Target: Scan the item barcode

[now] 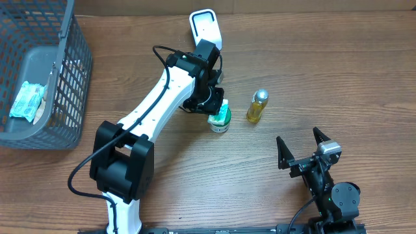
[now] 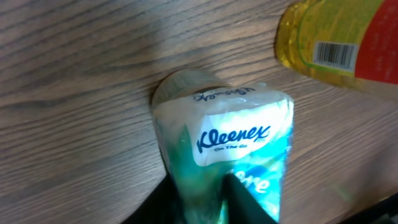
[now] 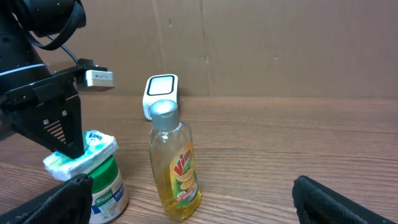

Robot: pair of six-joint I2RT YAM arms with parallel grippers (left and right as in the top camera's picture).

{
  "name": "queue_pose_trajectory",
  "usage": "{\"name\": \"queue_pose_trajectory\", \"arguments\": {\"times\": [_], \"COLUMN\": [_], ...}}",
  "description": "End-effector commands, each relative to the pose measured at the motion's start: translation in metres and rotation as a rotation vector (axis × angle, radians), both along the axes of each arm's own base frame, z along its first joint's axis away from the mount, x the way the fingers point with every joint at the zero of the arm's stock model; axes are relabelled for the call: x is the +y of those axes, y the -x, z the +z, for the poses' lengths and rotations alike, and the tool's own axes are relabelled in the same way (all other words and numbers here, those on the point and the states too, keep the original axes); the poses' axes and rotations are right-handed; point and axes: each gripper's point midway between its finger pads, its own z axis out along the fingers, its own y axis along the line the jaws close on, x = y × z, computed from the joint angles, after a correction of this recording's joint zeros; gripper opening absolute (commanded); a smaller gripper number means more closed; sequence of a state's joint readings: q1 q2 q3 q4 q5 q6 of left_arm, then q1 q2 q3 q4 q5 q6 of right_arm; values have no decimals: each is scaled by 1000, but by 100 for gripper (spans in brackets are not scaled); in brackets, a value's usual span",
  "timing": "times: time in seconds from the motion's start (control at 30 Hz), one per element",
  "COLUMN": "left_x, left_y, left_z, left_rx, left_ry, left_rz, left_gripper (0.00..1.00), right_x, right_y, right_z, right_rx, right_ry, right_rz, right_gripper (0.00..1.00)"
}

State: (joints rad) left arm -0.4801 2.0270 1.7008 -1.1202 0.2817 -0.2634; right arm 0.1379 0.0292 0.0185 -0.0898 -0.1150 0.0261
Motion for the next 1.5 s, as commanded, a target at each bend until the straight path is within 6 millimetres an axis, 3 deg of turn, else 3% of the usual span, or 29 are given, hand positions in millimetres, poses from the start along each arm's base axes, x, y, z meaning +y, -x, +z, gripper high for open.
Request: {"name": "queue_pose_trajectory", "arguments": {"times": [0.0,0.13,0.33,0.43,0.5,0.7,0.83,1.17,1.47], "left_x": [4,-1,-5,1,17,71,87,111,96], "left_y": [5,0,-12,-16,-23,-26,-25,-14,6], "left_z": [-12,1,40,55,61,57,58,38,18], "left_rx": [23,0,-102,-160,-220,-266,-271,-248,-136], "left_ry": [-31,-7,40,19,-59,-351,-432,-563,-470], "left_rz": [0,-2,1,10,32,131,162,193,167], "left_gripper": [9,4,4,4,4,4,4,4,5], "right_x": [-1,-1,-1,-1,-1,-1,-1,-1,-1], "right_y": [-1,-1,-1,-1,-1,-1,-1,-1,-1], "right_z": [-1,-1,-1,-1,-1,-1,-1,-1,-1], "right_rx": [-2,-2,-2,-2,-2,-2,-2,-2,-2], "right_ry": [-3,-2,-3,-3,-2,-2,-3,-3,-3], "right_rz": [-9,-9,-9,-9,-9,-8,-9,-9,-9], "right_gripper": [100,100,100,100,100,100,100,100,100]}}
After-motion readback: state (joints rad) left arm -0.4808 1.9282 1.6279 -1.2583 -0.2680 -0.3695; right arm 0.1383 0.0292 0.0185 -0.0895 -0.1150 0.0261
